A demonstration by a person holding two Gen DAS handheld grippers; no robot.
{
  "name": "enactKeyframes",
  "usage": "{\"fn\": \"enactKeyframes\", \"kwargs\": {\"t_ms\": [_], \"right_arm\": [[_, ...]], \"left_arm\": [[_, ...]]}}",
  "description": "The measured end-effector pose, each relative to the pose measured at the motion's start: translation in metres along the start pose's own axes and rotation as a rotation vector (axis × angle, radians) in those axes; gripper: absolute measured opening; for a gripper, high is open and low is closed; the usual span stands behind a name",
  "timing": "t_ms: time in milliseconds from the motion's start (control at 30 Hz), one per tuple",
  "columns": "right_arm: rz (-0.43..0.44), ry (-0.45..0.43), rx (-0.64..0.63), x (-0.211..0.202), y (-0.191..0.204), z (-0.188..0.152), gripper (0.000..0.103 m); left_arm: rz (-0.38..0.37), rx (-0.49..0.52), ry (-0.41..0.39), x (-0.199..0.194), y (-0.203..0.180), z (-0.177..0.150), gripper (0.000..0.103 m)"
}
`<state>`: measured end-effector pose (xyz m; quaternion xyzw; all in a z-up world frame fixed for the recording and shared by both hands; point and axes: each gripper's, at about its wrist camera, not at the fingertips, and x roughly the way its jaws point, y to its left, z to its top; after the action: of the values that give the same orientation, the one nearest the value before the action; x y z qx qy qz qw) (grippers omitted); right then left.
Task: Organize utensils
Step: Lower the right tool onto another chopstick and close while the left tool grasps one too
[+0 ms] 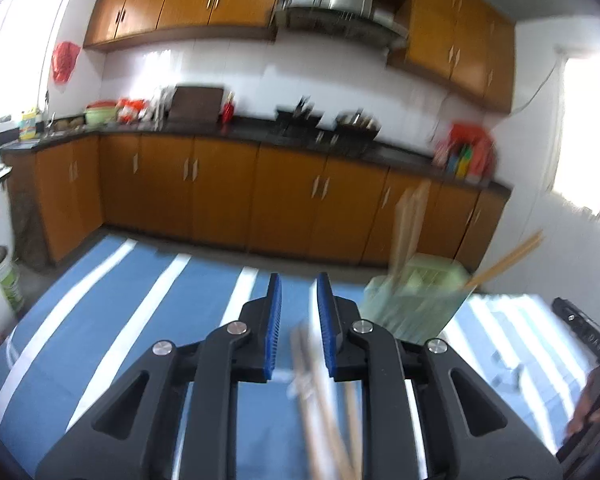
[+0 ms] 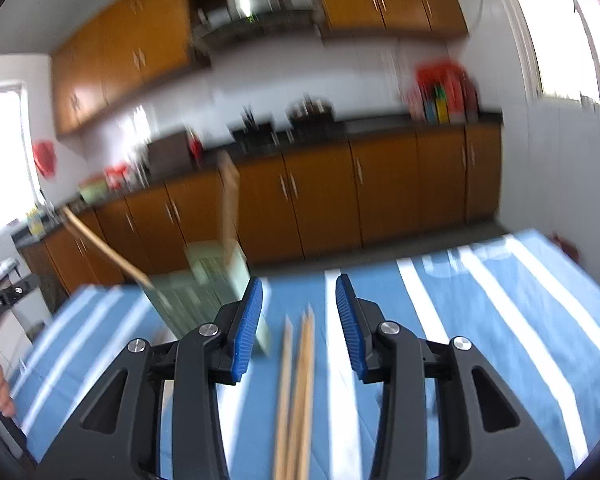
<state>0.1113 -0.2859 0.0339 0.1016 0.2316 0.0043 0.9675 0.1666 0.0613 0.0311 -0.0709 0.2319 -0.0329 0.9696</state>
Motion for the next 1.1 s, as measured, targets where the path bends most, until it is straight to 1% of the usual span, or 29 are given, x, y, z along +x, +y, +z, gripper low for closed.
{"fn": "enactKeyframes", "kwargs": {"t_ms": [33, 100, 167, 233, 333, 467, 567, 633, 667, 700, 767, 867, 933, 1000, 1100], "right_arm": [[-0.015, 0.064, 0.003, 0.011, -0.005, -0.01, 0.038], [-0.025, 0.18, 0.002, 0.031, -0.009, -0.028, 0.021], [-0.025, 0.302, -0.019, 0.053, -0.006, -0.049, 0.016], [-0.006, 0.386, -0.027, 0.069, -0.001, -0.066, 0.016], [0.01, 0.435, -0.026, 0.081, 0.006, -0.082, 0.015], [0.004, 0.459, -0.036, 0.088, 0.013, -0.092, 0.015], [-0.008, 0.475, -0.042, 0.092, 0.012, -0.095, 0.015], [-0.015, 0.483, -0.05, 0.093, 0.011, -0.096, 0.013], [-0.025, 0.477, -0.063, 0.094, 0.011, -0.096, 0.009], [-0.035, 0.475, -0.07, 0.094, 0.01, -0.096, 0.008], [-0.078, 0.466, -0.059, 0.094, 0.005, -0.094, 0.008], [-0.122, 0.453, -0.001, 0.095, -0.01, -0.091, 0.008], [-0.12, 0.452, 0.013, 0.096, -0.015, -0.091, 0.008], [-0.121, 0.45, -0.005, 0.095, -0.014, -0.092, 0.008], [-0.119, 0.448, -0.016, 0.094, -0.014, -0.093, 0.008]], "left_arm": [[0.012, -0.002, 0.029, 0.006, 0.004, -0.005, 0.02], [0.026, -0.012, 0.112, 0.02, 0.013, -0.022, 0.02], [0.025, -0.023, 0.18, 0.031, 0.019, -0.037, 0.02], [0.02, -0.025, 0.221, 0.038, 0.02, -0.049, 0.02], [0.007, -0.019, 0.268, 0.043, 0.019, -0.062, 0.02], [-0.007, -0.011, 0.305, 0.046, 0.016, -0.076, 0.02], [-0.014, -0.011, 0.322, 0.051, 0.011, -0.077, 0.02], [-0.025, -0.015, 0.335, 0.053, 0.01, -0.081, 0.02], [-0.033, -0.016, 0.343, 0.054, 0.008, -0.083, 0.02], [-0.038, -0.016, 0.35, 0.055, 0.007, -0.085, 0.02], [-0.048, -0.012, 0.362, 0.057, 0.004, -0.088, 0.02], [-0.067, -0.002, 0.381, 0.059, -0.003, -0.093, 0.02], [-0.079, 0.008, 0.397, 0.063, -0.009, -0.097, 0.02], [-0.084, 0.023, 0.416, 0.067, -0.014, -0.102, 0.02], [-0.077, 0.045, 0.448, 0.074, -0.021, -0.109, 0.019]]}}
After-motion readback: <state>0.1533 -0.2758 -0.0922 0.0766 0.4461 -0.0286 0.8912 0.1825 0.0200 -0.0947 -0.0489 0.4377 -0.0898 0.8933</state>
